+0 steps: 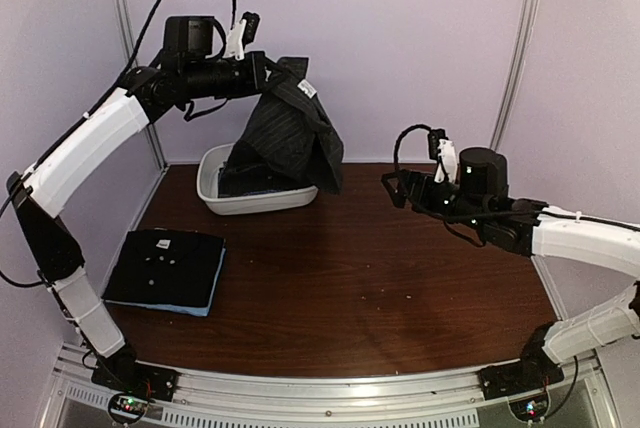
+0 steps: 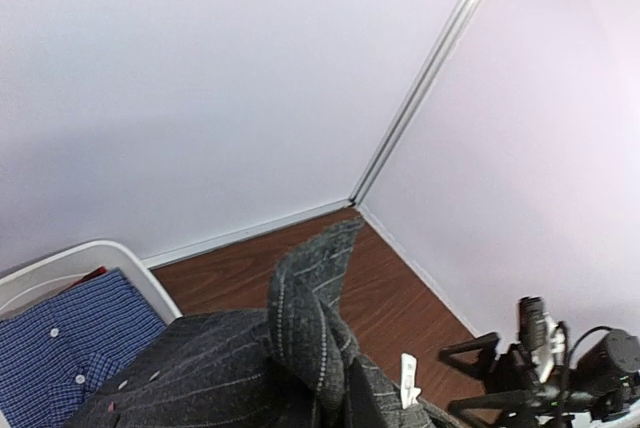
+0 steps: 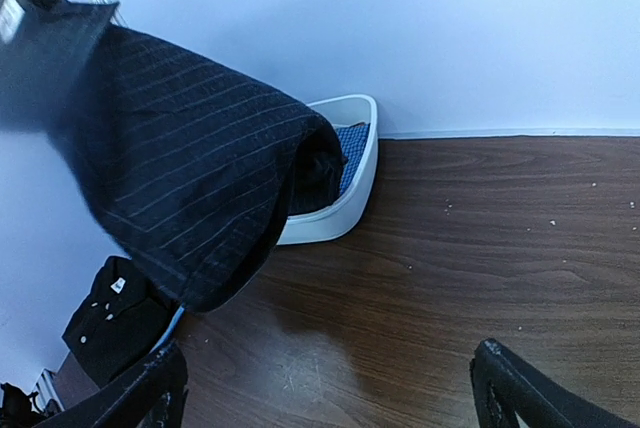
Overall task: Fold and stack the long sleeve shirts
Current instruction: Pick up the square-folded shirt from the center of the board, then place the crumpled shirt at the center of the board.
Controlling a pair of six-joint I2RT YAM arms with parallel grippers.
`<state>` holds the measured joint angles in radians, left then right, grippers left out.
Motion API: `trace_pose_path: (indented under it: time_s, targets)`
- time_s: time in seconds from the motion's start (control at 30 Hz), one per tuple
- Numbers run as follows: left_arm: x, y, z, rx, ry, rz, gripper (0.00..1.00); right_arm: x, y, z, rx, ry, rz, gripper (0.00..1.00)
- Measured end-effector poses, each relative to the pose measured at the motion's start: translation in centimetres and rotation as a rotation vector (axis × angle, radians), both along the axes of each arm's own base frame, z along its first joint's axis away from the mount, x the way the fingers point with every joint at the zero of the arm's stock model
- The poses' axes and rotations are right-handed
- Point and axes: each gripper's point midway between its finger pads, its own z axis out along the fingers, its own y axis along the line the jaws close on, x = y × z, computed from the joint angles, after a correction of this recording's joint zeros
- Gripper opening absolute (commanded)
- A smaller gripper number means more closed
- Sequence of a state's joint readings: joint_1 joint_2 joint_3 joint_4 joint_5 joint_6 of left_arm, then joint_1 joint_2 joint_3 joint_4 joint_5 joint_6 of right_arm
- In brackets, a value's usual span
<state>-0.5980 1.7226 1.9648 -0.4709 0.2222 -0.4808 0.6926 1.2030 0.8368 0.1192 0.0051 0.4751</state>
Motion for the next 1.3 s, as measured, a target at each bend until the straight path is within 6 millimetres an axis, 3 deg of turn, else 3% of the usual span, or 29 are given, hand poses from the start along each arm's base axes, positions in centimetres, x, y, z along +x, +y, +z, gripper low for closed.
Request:
trace_pose_path:
  time_s: [0.17,0.33,0.47,0.6,0.7,0.77,0.83,0.93,1.0,1.1,1.13,1.23,1.3]
  targets:
    - [-4.6,-2.7,4.4,-0.104,-0.073,-0.106,0.00,-0.5,2.7,-1.4,-0.014,0.011,0.053,1.00]
    - [-10.1,-7.2,7.8,-0.194,-0.129,-0.245,0.00,-1.1,3.9,0.1,0.003,-0.026,0.087,1.00]
    - [-13.9,-10.2,11.3,-0.269,-0.184,-0.345,0.00,-1.8,3.7,2.5,0.031,-0.080,0.101,1.00]
    - [-16.9,-11.9,14.2,-0.342,-0.226,-0.419,0.00,-3.1,2.3,6.3,0.081,-0.151,0.100,1.00]
    - [-17.2,-11.9,14.7,-0.364,-0.222,-0.414,0.00,-4.0,1.2,9.3,0.114,-0.200,0.088,1.00]
    - [-16.1,-11.6,14.2,-0.367,-0.198,-0.379,0.00,-4.2,0.6,10.7,0.125,-0.216,0.072,1.00]
    - [-14.0,-11.0,12.2,-0.358,-0.135,-0.345,0.00,-4.0,0.2,11.2,0.117,-0.211,0.048,1.00]
    - [-9.3,-9.7,5.9,-0.306,0.002,-0.284,0.00,-3.2,0.1,9.3,0.063,-0.159,0.016,1.00]
    - [-5.9,-8.8,-0.7,-0.241,0.125,-0.231,0.00,-2.5,0.4,6.7,0.006,-0.097,-0.001,1.00]
    - [-1.9,-7.1,-12.8,-0.112,0.337,-0.144,0.03,-1.5,0.4,2.2,-0.075,0.002,-0.020,1.00]
    - [-1.0,-6.5,-16.7,-0.072,0.406,-0.119,0.06,-1.3,0.4,0.7,-0.101,0.034,-0.024,1.00]
    - [0.5,-4.9,-25.5,0.024,0.562,-0.064,0.23,-0.8,-0.3,-3.5,-0.171,0.122,-0.043,1.00]
    - [1.0,-3.7,-29.5,0.078,0.633,-0.036,0.49,-0.8,-0.7,-5.3,-0.201,0.164,-0.052,1.00]
